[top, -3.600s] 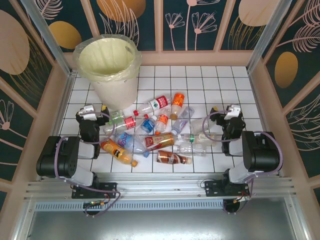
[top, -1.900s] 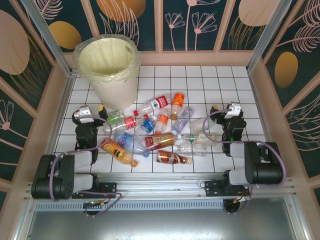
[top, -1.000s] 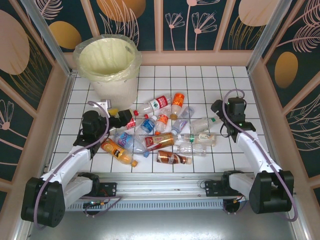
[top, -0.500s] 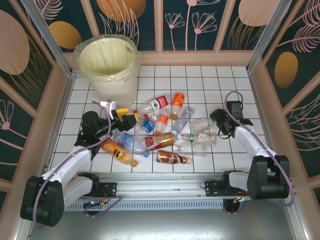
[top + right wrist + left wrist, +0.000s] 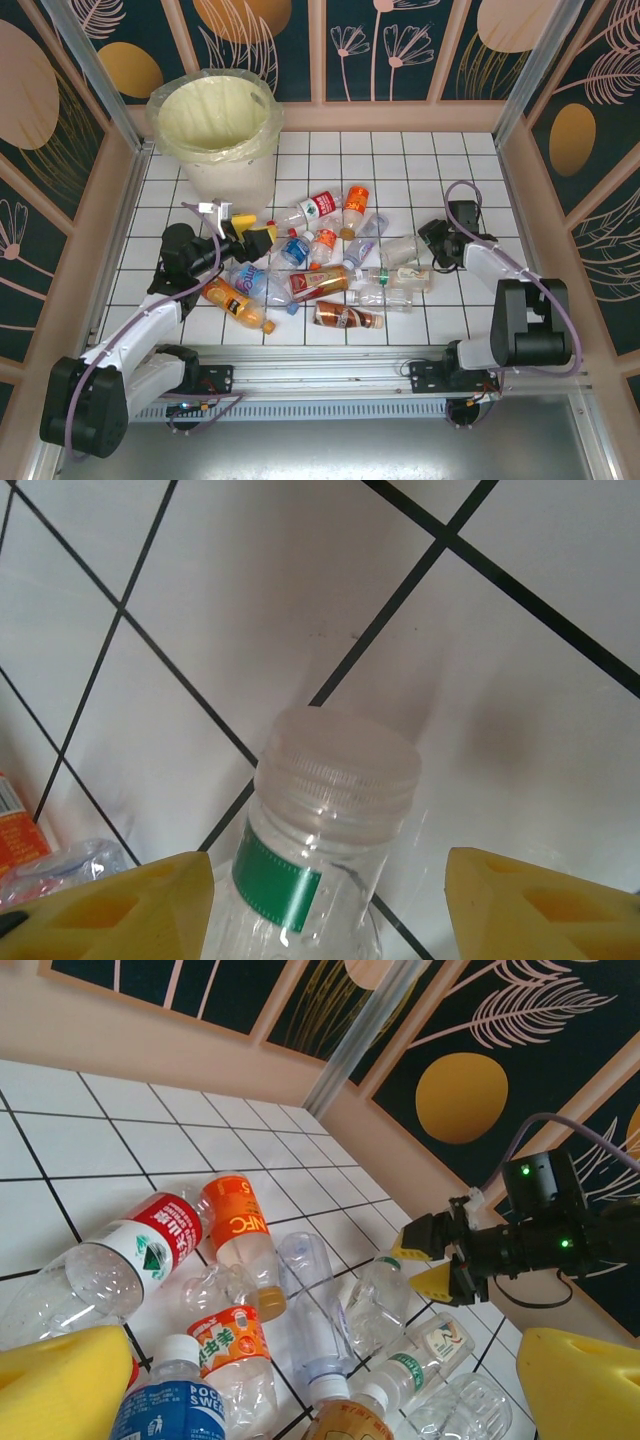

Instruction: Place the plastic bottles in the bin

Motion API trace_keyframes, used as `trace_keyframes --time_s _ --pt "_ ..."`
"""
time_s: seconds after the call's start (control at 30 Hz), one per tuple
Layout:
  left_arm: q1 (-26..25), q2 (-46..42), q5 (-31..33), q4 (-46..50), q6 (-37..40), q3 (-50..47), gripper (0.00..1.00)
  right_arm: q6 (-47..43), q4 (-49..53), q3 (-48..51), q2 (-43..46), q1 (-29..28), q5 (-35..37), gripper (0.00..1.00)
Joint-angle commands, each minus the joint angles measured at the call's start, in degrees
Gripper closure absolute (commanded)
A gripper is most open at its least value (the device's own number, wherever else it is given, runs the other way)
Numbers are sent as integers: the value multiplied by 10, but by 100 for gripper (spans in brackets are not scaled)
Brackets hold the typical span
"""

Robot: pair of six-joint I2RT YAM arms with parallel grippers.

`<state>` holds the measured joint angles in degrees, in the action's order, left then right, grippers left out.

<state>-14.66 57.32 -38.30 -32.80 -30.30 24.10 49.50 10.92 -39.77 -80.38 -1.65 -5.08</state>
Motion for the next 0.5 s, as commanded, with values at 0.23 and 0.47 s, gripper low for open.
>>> trace_keyframes --time_s 0.23,0.47 --pt "-4 -6 2 -4 6 -1 1 14 -54 -20 -46 7 -11 38" --pt "-4 -2 7 1 13 -3 2 18 -80 -23 -71 7 -12 39"
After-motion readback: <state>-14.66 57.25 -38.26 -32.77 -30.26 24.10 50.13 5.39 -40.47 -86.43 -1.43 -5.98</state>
